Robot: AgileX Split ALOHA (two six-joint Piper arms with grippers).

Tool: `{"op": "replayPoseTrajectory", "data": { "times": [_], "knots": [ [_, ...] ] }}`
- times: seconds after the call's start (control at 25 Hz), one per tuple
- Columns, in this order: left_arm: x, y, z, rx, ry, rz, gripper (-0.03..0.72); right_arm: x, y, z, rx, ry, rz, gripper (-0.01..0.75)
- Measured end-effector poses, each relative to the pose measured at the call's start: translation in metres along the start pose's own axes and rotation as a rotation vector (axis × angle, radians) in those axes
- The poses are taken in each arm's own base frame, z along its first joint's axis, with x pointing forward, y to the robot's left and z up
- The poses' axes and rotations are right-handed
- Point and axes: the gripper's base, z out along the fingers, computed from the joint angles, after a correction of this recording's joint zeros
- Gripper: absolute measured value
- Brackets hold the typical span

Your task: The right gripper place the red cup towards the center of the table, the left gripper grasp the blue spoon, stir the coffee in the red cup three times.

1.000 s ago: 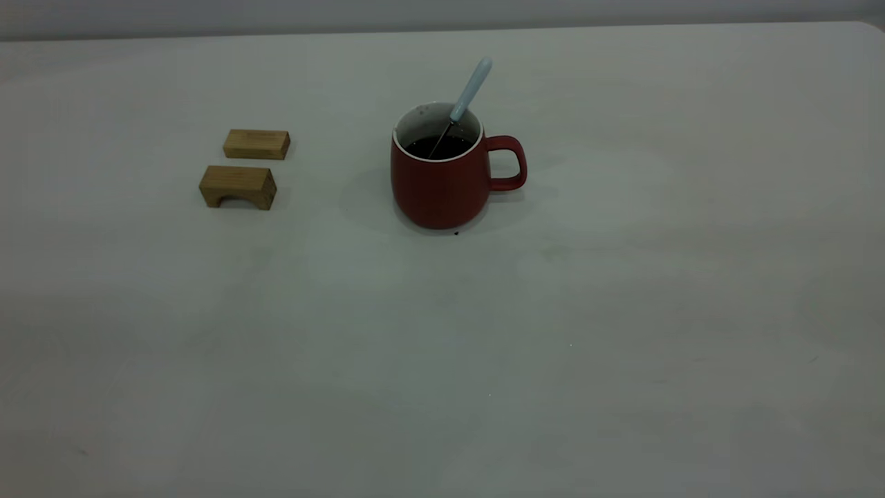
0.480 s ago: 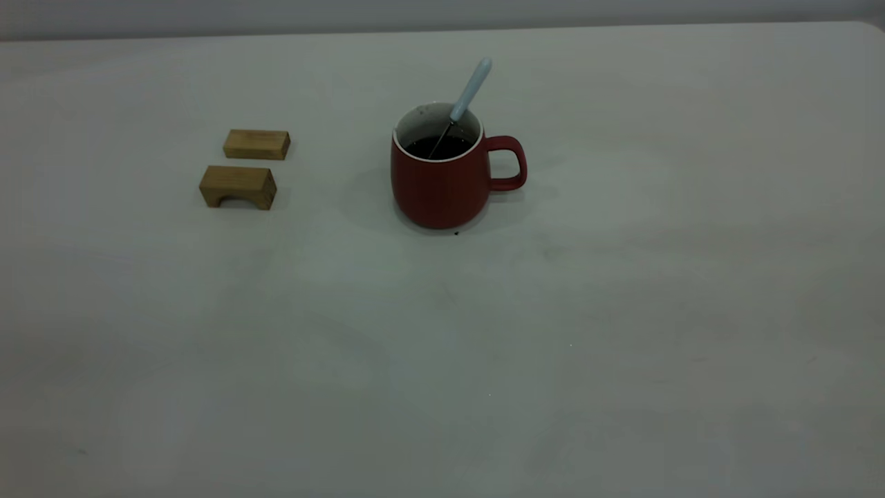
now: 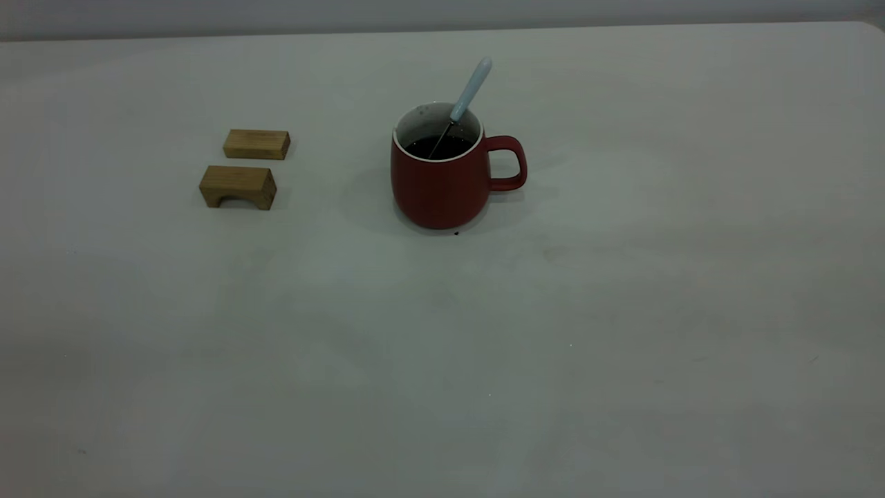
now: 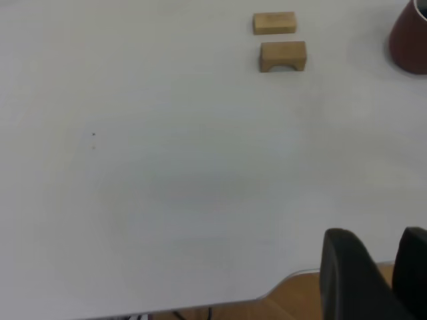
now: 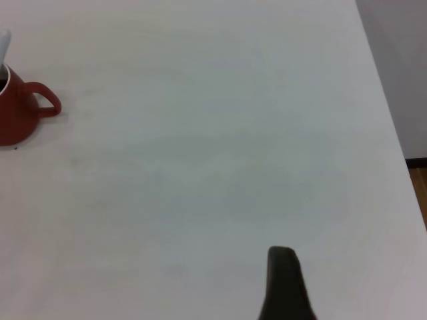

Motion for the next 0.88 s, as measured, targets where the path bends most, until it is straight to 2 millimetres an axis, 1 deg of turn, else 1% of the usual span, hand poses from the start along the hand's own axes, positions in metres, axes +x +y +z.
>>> {"op": "replayPoseTrajectory", "data": {
  "times": [0.2,0.88],
  "knots": [
    [0.0000,-0.0007,0.0000,-0.030,0.001,-0.025,0.235,0.0000,0.0000,0.0000,0.000,0.000,0.000,0.572],
    [0.0000,-0.0007,0.0000,-0.030,0.001,-0.028,0.237,0.0000,0.0000,0.0000,0.000,0.000,0.000,0.572]
  ]
}}
